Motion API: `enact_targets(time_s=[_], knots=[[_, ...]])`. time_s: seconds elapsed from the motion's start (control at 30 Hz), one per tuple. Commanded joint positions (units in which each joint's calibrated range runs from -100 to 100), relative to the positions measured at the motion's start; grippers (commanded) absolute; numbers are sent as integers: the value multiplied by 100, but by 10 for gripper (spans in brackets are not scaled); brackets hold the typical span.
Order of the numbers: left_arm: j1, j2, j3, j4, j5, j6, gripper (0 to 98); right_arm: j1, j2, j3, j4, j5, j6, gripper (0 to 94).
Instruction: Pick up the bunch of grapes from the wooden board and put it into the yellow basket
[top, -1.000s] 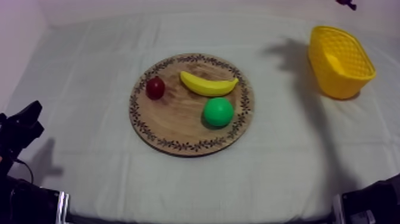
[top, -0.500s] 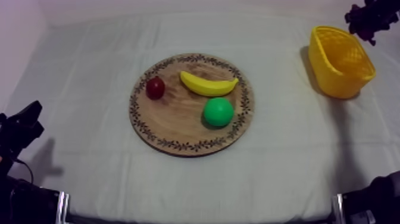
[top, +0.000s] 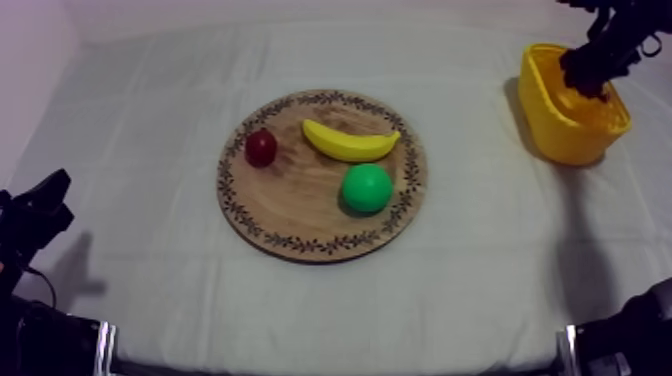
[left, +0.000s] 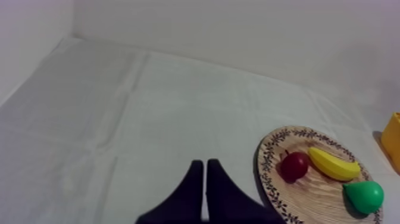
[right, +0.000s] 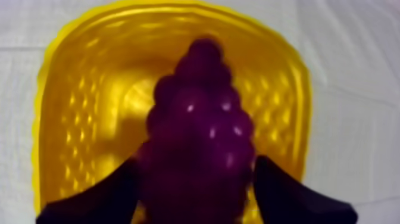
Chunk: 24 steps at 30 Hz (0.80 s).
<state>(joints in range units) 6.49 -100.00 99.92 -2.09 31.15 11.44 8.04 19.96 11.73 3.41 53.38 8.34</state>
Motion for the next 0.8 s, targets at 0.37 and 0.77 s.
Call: enact_targets(time_s=[0.37, 0.77], knots=[[-1, 0, -4, -4, -3, 1, 1, 4, -694, 595, 95, -803, -47, 678], [-1, 0, -4, -4, -3, 1, 1, 118, -3199, 2208, 270, -1277, -94, 612]])
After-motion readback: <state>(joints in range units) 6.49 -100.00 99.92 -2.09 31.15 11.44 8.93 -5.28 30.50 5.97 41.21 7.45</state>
